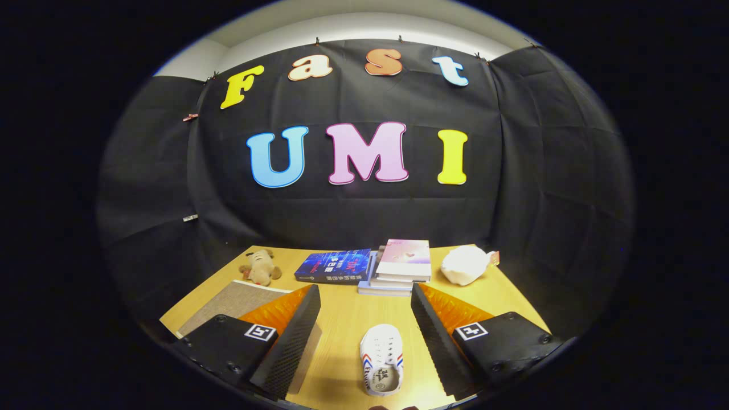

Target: Open the storage box then place both shoes into the box .Put the left shoe in first, then the right shoe, with the right side of both shoes facing outward in a uniform manner.

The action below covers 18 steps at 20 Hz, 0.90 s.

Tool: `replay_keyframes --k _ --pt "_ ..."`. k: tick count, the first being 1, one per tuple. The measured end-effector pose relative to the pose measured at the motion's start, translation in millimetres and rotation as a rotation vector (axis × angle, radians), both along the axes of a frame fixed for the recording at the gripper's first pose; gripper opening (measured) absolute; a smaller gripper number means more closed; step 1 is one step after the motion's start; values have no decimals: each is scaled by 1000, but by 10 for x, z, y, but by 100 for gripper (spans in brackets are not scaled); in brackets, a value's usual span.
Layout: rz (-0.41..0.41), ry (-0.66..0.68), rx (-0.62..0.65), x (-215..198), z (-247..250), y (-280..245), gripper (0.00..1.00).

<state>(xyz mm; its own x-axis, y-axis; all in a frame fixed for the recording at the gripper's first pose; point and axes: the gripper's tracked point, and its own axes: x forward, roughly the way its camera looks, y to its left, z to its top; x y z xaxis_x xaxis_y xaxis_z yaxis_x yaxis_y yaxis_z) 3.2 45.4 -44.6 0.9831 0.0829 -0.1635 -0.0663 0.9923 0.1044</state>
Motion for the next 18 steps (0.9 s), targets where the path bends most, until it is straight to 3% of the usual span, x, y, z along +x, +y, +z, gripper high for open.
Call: replay_keyframes --k 6,12,18 --pt "106 141 134 24 -382 234 99" --pt "317 357 326 -168 -831 746 99" --pt "478 522 503 -380 -1237 1127 99"
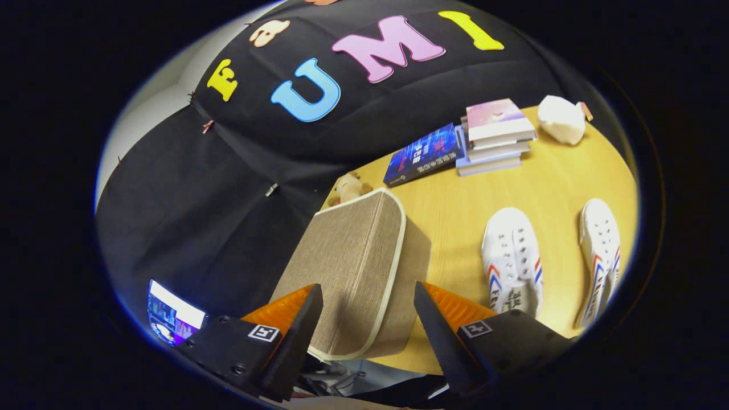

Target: Open the storage box then place both shoes into the box .Put the left shoe in first, then the right shoe, with the right side of both shoes facing outward in a uniform manner.

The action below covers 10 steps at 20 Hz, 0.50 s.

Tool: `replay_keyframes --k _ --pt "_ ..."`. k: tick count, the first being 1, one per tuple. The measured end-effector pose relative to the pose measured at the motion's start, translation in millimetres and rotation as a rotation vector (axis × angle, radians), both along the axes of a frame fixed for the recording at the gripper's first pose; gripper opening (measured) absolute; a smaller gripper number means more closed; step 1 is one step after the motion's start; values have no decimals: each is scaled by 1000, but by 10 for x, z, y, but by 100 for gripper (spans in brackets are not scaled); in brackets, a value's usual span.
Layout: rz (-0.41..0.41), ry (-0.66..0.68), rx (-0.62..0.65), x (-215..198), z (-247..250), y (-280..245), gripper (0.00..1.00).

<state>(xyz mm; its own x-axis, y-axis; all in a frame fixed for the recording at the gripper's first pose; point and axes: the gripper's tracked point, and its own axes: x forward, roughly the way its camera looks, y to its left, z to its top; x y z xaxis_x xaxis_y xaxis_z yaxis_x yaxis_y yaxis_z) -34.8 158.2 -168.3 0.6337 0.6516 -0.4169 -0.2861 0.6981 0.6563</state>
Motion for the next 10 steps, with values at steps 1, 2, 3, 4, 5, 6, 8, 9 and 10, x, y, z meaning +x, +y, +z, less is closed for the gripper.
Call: replay_keyframes --k 1,2,3,4,5,6,8,9,10 --pt "13 28 33 -23 -53 31 99" --pt "24 52 69 -52 -114 60 99" --pt "34 72 108 -58 -155 85 98" --pt "52 90 151 -86 -183 103 98" --pt "69 112 190 -96 -230 136 97" --pt "88 135 232 -115 -280 172 97" --pt "120 195 309 -98 -371 236 97" --pt "135 224 350 -86 -387 265 97" --pt "152 252 399 -76 -407 302 97"
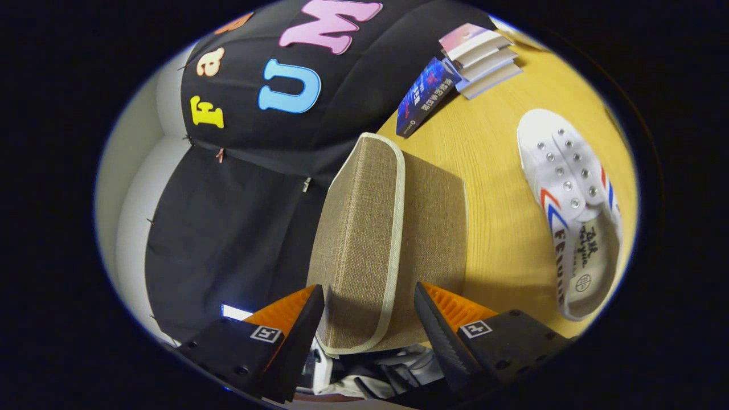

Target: Open the storage box then place both shoes into the box .Put the left shoe in first, then the right shoe, with the right side of both shoes facing outward in a uniform manner.

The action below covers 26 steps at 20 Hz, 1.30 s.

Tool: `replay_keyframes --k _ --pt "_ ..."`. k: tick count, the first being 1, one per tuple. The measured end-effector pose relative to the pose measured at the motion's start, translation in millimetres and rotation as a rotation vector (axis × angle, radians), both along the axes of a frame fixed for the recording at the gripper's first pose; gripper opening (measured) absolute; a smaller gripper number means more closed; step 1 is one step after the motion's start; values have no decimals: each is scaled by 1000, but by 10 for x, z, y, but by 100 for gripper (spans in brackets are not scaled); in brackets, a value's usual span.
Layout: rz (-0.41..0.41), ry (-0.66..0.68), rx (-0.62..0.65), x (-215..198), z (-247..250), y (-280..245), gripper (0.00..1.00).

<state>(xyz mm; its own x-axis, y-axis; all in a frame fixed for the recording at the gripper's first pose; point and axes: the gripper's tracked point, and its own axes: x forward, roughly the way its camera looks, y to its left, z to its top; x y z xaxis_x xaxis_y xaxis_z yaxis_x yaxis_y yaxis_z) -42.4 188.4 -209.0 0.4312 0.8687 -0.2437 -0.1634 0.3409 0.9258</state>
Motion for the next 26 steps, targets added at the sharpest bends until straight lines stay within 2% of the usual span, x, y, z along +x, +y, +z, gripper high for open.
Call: replay_keyframes --k 5,10,19,22,26 --pt "57 92 119 -8 -55 121 97" --pt "84 157 217 -84 122 80 97" --pt "64 197 286 -164 397 -93 96" --pt "45 202 372 -138 685 -169 96" --pt "56 178 391 -139 939 -135 96"
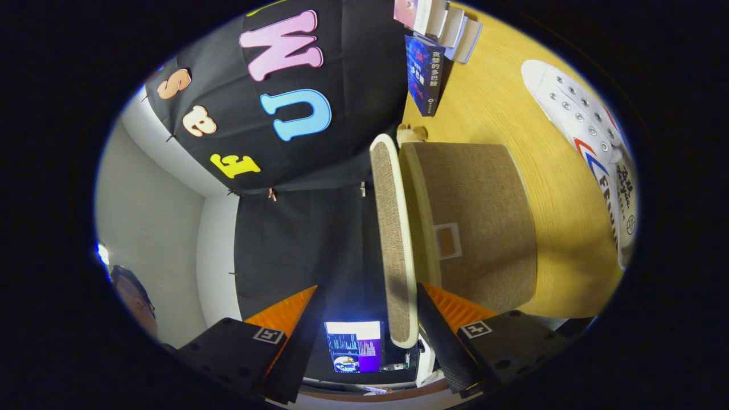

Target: Open the storage box then place both shoes into the box .Put the left shoe in first, then the right shoe, with the right side of both shoes facing outward in a uniform manner.

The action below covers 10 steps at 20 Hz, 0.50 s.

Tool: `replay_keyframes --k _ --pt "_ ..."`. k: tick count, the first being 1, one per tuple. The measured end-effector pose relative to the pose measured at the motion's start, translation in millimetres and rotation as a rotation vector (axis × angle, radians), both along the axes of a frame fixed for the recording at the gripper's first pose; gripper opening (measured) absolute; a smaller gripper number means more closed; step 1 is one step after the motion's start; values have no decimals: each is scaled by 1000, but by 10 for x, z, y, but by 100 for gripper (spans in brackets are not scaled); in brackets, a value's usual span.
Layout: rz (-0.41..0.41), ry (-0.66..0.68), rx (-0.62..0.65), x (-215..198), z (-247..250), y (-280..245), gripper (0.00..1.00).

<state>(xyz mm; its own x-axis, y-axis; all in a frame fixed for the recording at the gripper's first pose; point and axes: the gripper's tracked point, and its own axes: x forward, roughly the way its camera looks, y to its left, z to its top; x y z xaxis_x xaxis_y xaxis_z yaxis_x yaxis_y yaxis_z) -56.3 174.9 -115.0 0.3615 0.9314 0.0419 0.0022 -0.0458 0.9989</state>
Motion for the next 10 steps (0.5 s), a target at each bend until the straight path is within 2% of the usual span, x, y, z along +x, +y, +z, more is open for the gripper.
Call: replay_keyframes --k 2,3,4,5,6,8,9,10 --pt "1 -1 -20 25 51 47 95" --pt "-28 -2 -33 87 62 59 78" --pt "-22 4 -17 77 122 105 60" --pt "-1 11 -18 45 149 144 58" --pt "-6 8 -56 53 106 200 45" --pt "-96 0 -187 255 -73 181 20" --pt "-112 -17 -214 285 -70 207 7" --pt "-120 -35 -212 227 29 229 5"
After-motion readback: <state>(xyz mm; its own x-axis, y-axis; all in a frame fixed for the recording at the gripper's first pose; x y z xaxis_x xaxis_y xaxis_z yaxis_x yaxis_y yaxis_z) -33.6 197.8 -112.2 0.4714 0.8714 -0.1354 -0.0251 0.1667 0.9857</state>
